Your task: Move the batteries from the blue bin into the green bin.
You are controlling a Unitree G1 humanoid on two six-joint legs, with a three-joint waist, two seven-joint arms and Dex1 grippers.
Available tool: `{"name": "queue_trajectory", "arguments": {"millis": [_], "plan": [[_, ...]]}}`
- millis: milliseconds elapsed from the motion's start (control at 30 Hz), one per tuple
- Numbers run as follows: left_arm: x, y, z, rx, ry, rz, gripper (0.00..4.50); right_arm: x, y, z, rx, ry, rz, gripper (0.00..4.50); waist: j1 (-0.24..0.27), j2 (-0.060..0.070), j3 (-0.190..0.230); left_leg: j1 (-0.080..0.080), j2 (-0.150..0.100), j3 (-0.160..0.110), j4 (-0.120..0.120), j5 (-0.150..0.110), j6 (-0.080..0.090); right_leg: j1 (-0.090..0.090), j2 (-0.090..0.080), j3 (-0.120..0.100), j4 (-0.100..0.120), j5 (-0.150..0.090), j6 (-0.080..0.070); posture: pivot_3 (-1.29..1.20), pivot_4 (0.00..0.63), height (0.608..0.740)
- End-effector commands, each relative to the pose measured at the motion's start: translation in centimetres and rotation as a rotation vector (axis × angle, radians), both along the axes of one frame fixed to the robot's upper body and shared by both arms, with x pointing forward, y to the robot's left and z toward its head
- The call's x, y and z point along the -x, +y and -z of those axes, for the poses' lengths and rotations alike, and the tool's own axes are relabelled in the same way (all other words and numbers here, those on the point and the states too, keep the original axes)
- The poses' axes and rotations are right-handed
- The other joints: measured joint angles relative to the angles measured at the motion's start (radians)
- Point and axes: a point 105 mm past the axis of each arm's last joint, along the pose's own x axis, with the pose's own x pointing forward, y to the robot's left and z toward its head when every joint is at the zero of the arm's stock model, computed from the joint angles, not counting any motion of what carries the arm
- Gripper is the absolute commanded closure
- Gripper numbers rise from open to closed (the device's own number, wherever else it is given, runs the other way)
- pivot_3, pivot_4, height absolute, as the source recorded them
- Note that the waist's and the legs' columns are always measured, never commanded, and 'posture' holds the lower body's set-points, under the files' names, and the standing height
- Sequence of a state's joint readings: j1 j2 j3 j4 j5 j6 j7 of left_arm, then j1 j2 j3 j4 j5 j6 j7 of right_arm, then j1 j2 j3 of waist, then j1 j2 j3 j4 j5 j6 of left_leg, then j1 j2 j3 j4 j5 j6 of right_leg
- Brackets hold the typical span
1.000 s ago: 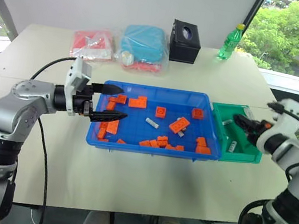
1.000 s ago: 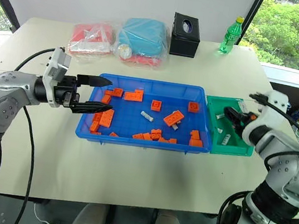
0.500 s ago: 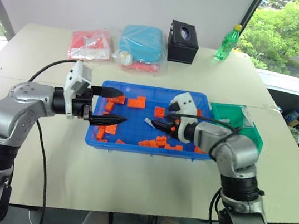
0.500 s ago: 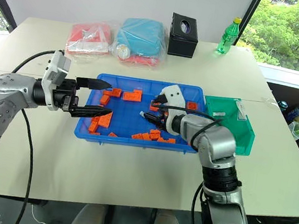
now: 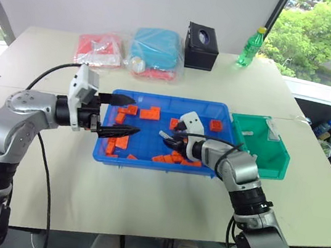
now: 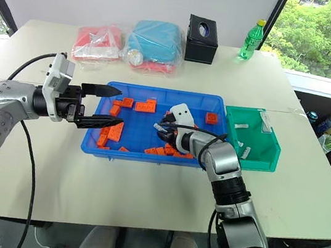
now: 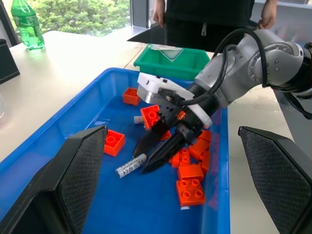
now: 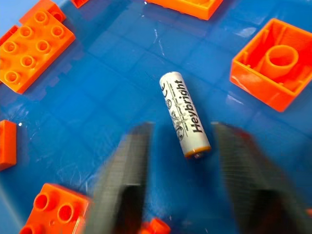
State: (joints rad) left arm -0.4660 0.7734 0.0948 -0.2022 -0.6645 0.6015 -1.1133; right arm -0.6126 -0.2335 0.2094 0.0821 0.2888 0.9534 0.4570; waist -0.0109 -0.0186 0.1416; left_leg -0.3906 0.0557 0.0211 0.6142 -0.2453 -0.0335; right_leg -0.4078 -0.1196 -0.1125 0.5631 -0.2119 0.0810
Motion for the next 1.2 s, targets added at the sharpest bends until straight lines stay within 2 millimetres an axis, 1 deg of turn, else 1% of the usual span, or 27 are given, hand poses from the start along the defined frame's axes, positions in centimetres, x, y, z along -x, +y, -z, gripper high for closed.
{"name": "queue_trajectory", "arguments": {"millis": [33, 67, 133, 167, 200, 233, 267, 300, 333, 433, 467, 500, 567, 633, 700, 733, 767, 800, 900, 933, 967, 1000, 1033, 1067, 1133, 1167, 1200], "plan": [[0.2, -0.1, -1.2, 0.014, -0.051, 0.014, 0.0, 0.0, 0.6, -1.9, -0.042, -0.051, -0.015, 4.45, 0.0, 0.0, 0.0, 0.0, 0.0, 0.0, 0.0, 0.0, 0.0, 0.0, 0.0, 0.0, 0.0, 0.0, 0.0, 0.0, 0.15, 0.733], [0.2, -0.2, -1.2, 0.014, -0.052, 0.017, 0.0, 0.0, 0.5, -2.8, -0.054, -0.074, -0.01, 4.46, 0.0, 0.0, 0.0, 0.0, 0.0, 0.0, 0.0, 0.0, 0.0, 0.001, 0.0, 0.0, 0.0, 0.0, 0.0, 0.0, 0.15, 0.733], [0.0, -0.3, -1.2, 0.016, -0.051, 0.024, 0.0, 0.0, -0.3, -6.0, -0.116, -0.131, 0.032, 4.46, 0.002, 0.0, 0.0, -0.001, 0.0, 0.0, 0.0, 0.0, 0.0, 0.001, 0.0, 0.0, 0.001, 0.0, 0.0, 0.0, 0.15, 0.733], [0.0, -0.3, -1.2, 0.016, -0.05, 0.026, 0.0, 0.1, -0.6, -7.0, -0.135, -0.147, 0.048, 4.46, 0.004, 0.0, 0.0, -0.002, 0.0, 0.0, 0.0, 0.0, 0.0, 0.001, 0.0, 0.0, 0.001, 0.001, -0.001, 0.0, 0.15, 0.733], [-0.1, -0.4, -1.2, 0.017, -0.05, 0.028, 0.0, 0.1, -1.4, -8.5, -0.166, -0.172, 0.078, 4.46, 0.004, 0.0, 0.0, -0.002, 0.0, 0.0, 0.0, 0.0, 0.0, 0.001, 0.0, 0.0, 0.001, 0.001, -0.002, 0.0, 0.15, 0.733], [-0.1, -0.5, -1.2, 0.019, -0.051, 0.031, 0.0, 0.1, -3.1, -10.6, -0.203, -0.208, 0.138, 4.46, 0.004, 0.0, 0.0, -0.002, 0.0, 0.0, 0.0, 0.0, 0.0, 0.001, 0.0, 0.0, 0.001, 0.002, -0.002, 0.0, 0.15, 0.733], [-0.2, -0.5, -1.2, 0.021, -0.05, 0.035, 0.0, 0.2, -5.5, -12.4, -0.224, -0.249, 0.21, 4.46, 0.006, 0.001, 0.0, -0.002, 0.0, 0.0, 0.0, 0.0, 0.0, 0.001, 0.0, 0.0, 0.001, 0.001, -0.002, 0.0, 0.15, 0.733], [-0.3, -0.6, -1.2, 0.025, -0.049, 0.038, 0.0, 0.4, -7.6, -13.7, -0.236, -0.277, 0.278, 4.46, 0.012, 0.001, 0.001, -0.002, 0.0, 0.0, 0.0, 0.0, 0.0, 0.001, 0.0, 0.0, 0.001, 0.001, -0.001, 0.0, 0.15, 0.733], [-0.4, -0.6, -1.2, 0.027, -0.048, 0.04, 0.0, 0.6, -8.8, -14.3, -0.241, -0.288, 0.32, 4.46, 0.019, 0.001, 0.001, -0.002, 0.0, 0.0, 0.001, 0.0, 0.0, -0.001, 0.0, 0.0, 0.0, 0.0, 0.0, 0.0, 0.15, 0.733], [-0.6, -0.9, -1.0, 0.03, -0.044, 0.052, 0.0, 1.5, -14.7, -14.6, -0.179, -0.296, 0.512, 4.46, 0.029, -0.001, -0.001, -0.001, 0.0, 0.0, 0.0, 0.0, 0.0, 0.0, 0.0, 0.0, -0.003, 0.0, 0.0, 0.0, 0.15, 0.733], [-0.6, -1.0, -0.9, 0.032, -0.043, 0.057, 0.0, 2.0, -16.1, -14.4, -0.163, -0.287, 0.555, 4.46, 0.028, -0.001, -0.001, -0.001, 0.0, 0.0, 0.0, 0.0, -0.001, 0.0, 0.0, 0.0, -0.004, 0.0, 0.0, 0.0, 0.15, 0.733], [-0.7, -1.0, -0.9, 0.033, -0.043, 0.06, 0.0, 2.2, -16.7, -14.3, -0.156, -0.28, 0.573, 4.46, 0.026, -0.001, -0.001, -0.001, 0.0, 0.0, 0.0, 0.0, -0.001, 0.0, 0.0, 0.0, -0.004, 0.0, 0.0, 0.0, 0.15, 0.733], [-0.8, -1.3, -0.9, 0.037, -0.045, 0.069, 0.0, 2.9, -18.7, -13.0, -0.138, -0.241, 0.641, 4.46, 0.023, -0.002, -0.001, -0.002, 0.0, 0.002, 0.0, 0.0, 0.0, 0.0, -0.001, 0.0, -0.004, 0.0, 0.0, 0.0, 0.15, 0.733], [-1.0, -1.4, -0.9, 0.039, -0.046, 0.074, 0.0, 3.3, -19.9, -12.0, -0.13, -0.21, 0.688, 4.46, 0.02, -0.002, -0.001, -0.002, 0.0, 0.002, 0.0, 0.0, 0.0, 0.002, -0.001, 0.0, -0.003, 0.0, 0.0, 0.0, 0.15, 0.733], [-1.1, -1.6, -1.0, 0.04, -0.048, 0.083, 0.0, 3.4, -20.3, -10.7, -0.136, -0.173, 0.71, 3.38, 0.018, 0.0, 0.0, -0.001, 0.0, 0.002, 0.0, 0.0, 0.0, 0.002, -0.001, 0.0, -0.002, 0.0, 0.0, 0.0, 0.15, 0.733], [-1.1, -1.7, -1.1, 0.041, -0.049, 0.086, 0.0, 3.5, -20.4, -10.1, -0.126, -0.159, 0.719, 3.08, 0.018, 0.0, 0.0, -0.001, 0.001, 0.002, 0.0, 0.0, 0.0, 0.001, -0.001, 0.0, -0.001, 0.0, 0.0, 0.0, 0.15, 0.733], [-1.2, -1.8, -1.1, 0.041, -0.051, 0.089, 0.0, 3.4, -20.6, -9.7, -0.118, -0.154, 0.729, 2.48, 0.018, 0.0, 0.0, -0.001, 0.001, 0.002, -0.001, 0.0, 0.0, 0.001, 0.0, 0.0, -0.001, 0.0, 0.0, 0.0, 0.15, 0.733], [-1.2, -1.8, -1.2, 0.04, -0.053, 0.09, 0.0, 3.4, -20.7, -9.6, -0.108, -0.157, 0.735, 1.99, 0.018, 0.0, 0.0, 0.0, 0.002, 0.002, -0.001, 0.0, 0.0, 0.001, 0.0, 0.0, -0.001, 0.0, 0.0, 0.0, 0.15, 0.733], [-1.3, -1.7, -1.4, 0.038, -0.057, 0.088, 0.0, 3.0, -20.4, -10.2, -0.089, -0.187, 0.711, 0.49, 0.018, 0.0, 0.0, -0.001, 0.002, 0.002, -0.001, 0.0, 0.0, 0.001, 0.0, 0.0, -0.001, 0.0, 0.0, 0.0, 0.15, 0.733], [-1.3, -1.6, -1.4, 0.037, -0.058, 0.086, 0.0, 2.9, -20.2, -10.4, -0.088, -0.196, 0.7, 0.49, 0.019, 0.0, 0.0, -0.001, 0.002, 0.002, -0.001, 0.0, 0.0, 0.001, 0.0, 0.0, -0.002, 0.0, 0.0, 0.0, 0.15, 0.733], [-1.3, -1.6, -1.3, 0.035, -0.059, 0.084, 0.0, 2.7, -19.2, -11.0, -0.093, -0.219, 0.65, 0.49, 0.019, 0.0, 0.0, -0.001, 0.002, 0.002, 0.0, 0.0, 0.0, 0.001, 0.0, 0.0, -0.002, 0.0, 0.0, 0.0, 0.15, 0.733], [-1.2, -1.5, -1.3, 0.034, -0.059, 0.083, 0.0, 2.6, -17.8, -11.7, -0.113, -0.231, 0.592, 0.49, 0.02, 0.001, 0.0, -0.001, 0.002, 0.002, 0.0, 0.0, 0.0, 0.0, 0.0, 0.0, -0.003, 0.0, 0.0, 0.0, 0.15, 0.733], [-1.2, -1.5, -1.3, 0.033, -0.059, 0.083, 0.0, 2.6, -16.9, -12.0, -0.126, -0.238, 0.552, 0.49, 0.02, 0.001, 0.0, -0.001, 0.002, 0.003, 0.0, 0.0, 0.0, -0.001, 0.0, 0.0, -0.003, 0.0, 0.0, 0.0, 0.15, 0.733], [-1.1, -1.4, -1.2, 0.032, -0.059, 0.081, 0.0, 2.7, -14.9, -12.2, -0.14, -0.229, 0.469, 0.49, 0.019, 0.001, 0.0, -0.001, 0.002, 0.003, 0.0, 0.0, 0.0, 0.0, 0.0, 0.0, -0.003, 0.0, 0.0, 0.0, 0.15, 0.733], [-1.0, -1.3, -1.2, 0.03, -0.059, 0.075, 0.0, 3.0, -11.6, -11.6, -0.158, -0.187, 0.336, 0.49, 0.018, 0.0, -0.001, -0.001, 0.002, 0.003, -0.001, 0.0, 0.0, 0.0, 0.0, 0.0, -0.003, 0.0, 0.0, 0.0, 0.15, 0.733], [-0.9, -1.3, -1.2, 0.029, -0.06, 0.072, 0.0, 3.0, -10.4, -11.0, -0.185, -0.147, 0.315, 0.49, 0.016, -0.001, -0.001, -0.001, 0.003, 0.003, -0.001, 0.0, 0.0, 0.0, 0.001, 0.0, -0.002, 0.0, 0.0, 0.0, 0.15, 0.733], [-0.9, -1.2, -1.1, 0.028, -0.061, 0.07, 0.0, 2.9, -9.7, -10.5, -0.216, -0.108, 0.319, 0.49, 0.015, -0.001, -0.001, -0.001, 0.003, 0.002, -0.001, 0.0, 0.0, 0.0, 0.001, 0.0, -0.002, 0.0, 0.0, 0.0, 0.15, 0.733]]}}
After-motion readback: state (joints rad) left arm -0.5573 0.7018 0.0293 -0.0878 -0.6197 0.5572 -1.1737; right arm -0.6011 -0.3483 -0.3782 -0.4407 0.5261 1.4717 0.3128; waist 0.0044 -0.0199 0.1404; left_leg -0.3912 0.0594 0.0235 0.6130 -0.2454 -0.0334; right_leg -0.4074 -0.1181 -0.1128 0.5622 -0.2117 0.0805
